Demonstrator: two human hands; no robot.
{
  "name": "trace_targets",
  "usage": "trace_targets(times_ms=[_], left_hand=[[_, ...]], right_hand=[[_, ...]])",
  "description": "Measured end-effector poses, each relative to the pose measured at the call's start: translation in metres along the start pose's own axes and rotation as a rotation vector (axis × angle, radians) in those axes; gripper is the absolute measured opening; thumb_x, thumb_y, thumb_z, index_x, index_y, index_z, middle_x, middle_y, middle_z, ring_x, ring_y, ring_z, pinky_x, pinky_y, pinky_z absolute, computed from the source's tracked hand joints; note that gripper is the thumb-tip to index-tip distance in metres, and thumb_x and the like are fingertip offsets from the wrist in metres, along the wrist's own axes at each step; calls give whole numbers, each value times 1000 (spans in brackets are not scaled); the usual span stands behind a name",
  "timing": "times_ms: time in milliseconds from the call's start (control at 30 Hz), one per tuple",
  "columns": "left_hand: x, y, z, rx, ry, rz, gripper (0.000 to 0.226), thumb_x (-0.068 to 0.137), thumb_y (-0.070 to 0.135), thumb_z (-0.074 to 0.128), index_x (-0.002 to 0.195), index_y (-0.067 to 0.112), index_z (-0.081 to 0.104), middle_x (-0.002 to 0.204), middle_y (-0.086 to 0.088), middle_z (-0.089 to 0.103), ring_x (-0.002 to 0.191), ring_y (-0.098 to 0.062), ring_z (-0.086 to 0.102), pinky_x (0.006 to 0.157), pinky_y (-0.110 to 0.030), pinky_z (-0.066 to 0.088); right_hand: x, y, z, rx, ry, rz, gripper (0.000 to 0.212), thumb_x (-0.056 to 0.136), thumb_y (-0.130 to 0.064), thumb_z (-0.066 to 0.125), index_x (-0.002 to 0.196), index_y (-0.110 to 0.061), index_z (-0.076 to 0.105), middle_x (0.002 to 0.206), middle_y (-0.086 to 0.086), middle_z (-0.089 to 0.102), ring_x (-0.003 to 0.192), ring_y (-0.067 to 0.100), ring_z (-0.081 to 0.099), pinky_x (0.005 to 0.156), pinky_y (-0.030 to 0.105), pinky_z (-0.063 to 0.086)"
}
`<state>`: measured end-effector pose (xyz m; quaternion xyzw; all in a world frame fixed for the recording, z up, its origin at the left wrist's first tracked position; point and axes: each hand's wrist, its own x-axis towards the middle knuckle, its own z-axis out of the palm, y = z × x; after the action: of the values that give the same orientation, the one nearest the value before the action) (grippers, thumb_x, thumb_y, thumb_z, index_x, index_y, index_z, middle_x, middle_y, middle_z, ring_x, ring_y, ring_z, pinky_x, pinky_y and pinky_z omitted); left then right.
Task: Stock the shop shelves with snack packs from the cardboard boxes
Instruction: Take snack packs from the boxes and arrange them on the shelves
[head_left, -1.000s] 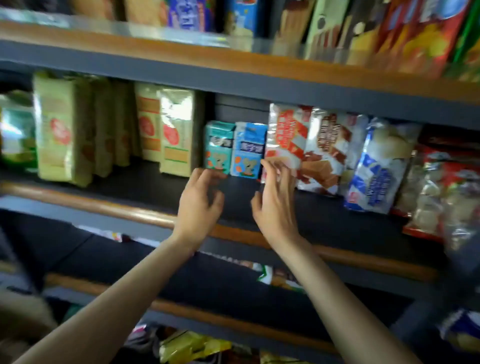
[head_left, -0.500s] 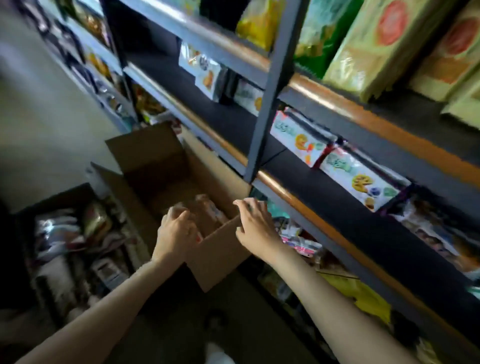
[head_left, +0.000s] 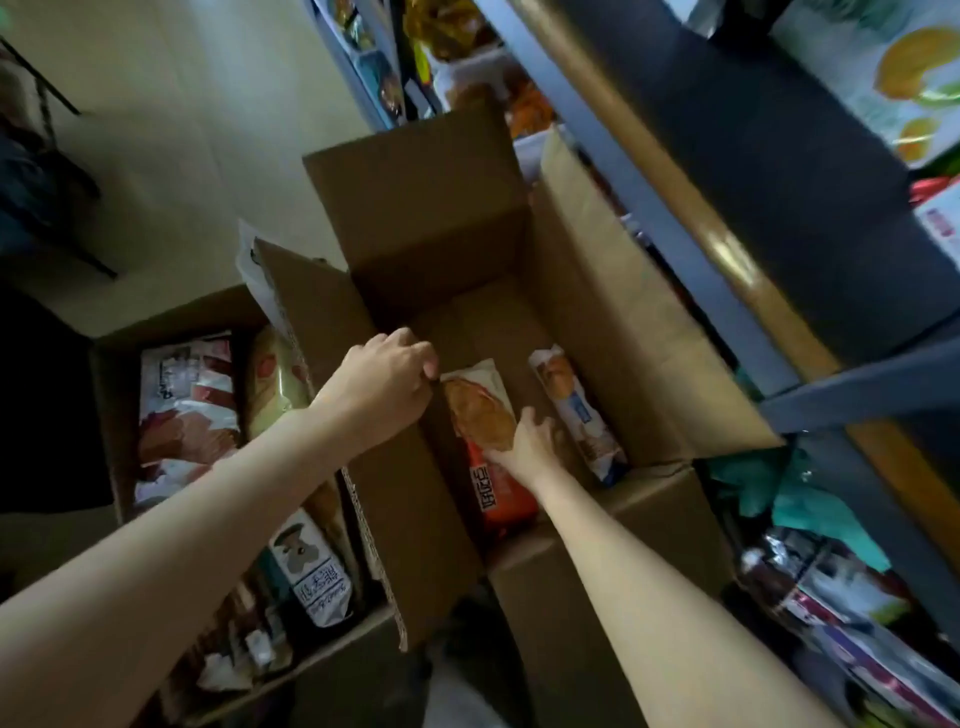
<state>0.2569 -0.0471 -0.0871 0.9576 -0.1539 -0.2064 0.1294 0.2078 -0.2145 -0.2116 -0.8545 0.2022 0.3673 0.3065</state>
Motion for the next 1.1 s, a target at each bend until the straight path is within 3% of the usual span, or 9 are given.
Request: trace_targets(times_ms=[67,267,400,567,700,800,867,1033,1100], left_hand=[[24,-7,8,-13,-36,-28,27,91,16,46,115,18,58,118,-6,49,111,-27,49,93,-41,44],[54,-24,35,-65,-55,-29,26,91,14,47,114,15,59,116,-8,51,107,-28,52,89,-35,44],[43,-19,29,-138,-7,-4,25,90,12,47,112,13,60,113,-9,52,103,-28,54,86,-35,45],[14,21,-2,-293,-58,-47,29,91,22,52,118,10,54,114,-8,55,103,-23,55,84,-29,46],[-18,80,-55,-822,-213,-200,39,82,42,65,107,18,47,101,0,60,96,-16,58,83,-30,49],[-59,132,-98,-1021,-212,-66,18,82,32,68,87,20,56,92,0,63,82,-14,59,80,-30,51],[-92,166,-124,-1095,-168,108,9,84,18,66,87,19,57,93,-5,64,77,-16,60,79,-30,52],[-165,257,-185,-1011,-311,572,37,78,12,72,110,19,55,102,-3,69,83,-12,69,71,-23,55],[-200,304,-203,-938,-381,734,33,76,11,72,105,19,58,96,0,71,81,-9,69,67,-20,56]], right_hand=[[29,-4,24,2,-30,49,95,86,-35,66,150,-11,-1,155,22,2,143,40,4,114,50,12],[71,-10,70,-307,81,140,101,83,-42,65,149,-16,-6,154,21,3,138,42,18,110,55,22],[60,-5,41,-22,137,159,109,77,-31,74,149,-22,-6,153,18,7,138,40,19,110,54,25],[-16,-19,-46,215,290,-75,116,74,-38,76,148,-18,-12,151,17,12,140,33,19,112,48,25],[-127,-40,-105,260,501,-323,115,70,-37,79,148,-18,-2,144,14,25,134,28,30,109,43,32],[-221,-36,-136,176,720,-458,118,66,-41,82,149,-17,2,142,15,28,132,28,31,105,39,33],[-288,-23,-156,174,829,-515,119,63,-41,83,149,-17,5,142,14,28,133,25,29,105,30,28],[-451,41,-205,319,978,-492,103,72,-28,78,149,-25,9,146,4,31,131,21,39,104,34,37],[-509,73,-217,371,1056,-459,98,73,-29,78,148,-24,15,142,-2,33,130,20,39,106,34,36]])
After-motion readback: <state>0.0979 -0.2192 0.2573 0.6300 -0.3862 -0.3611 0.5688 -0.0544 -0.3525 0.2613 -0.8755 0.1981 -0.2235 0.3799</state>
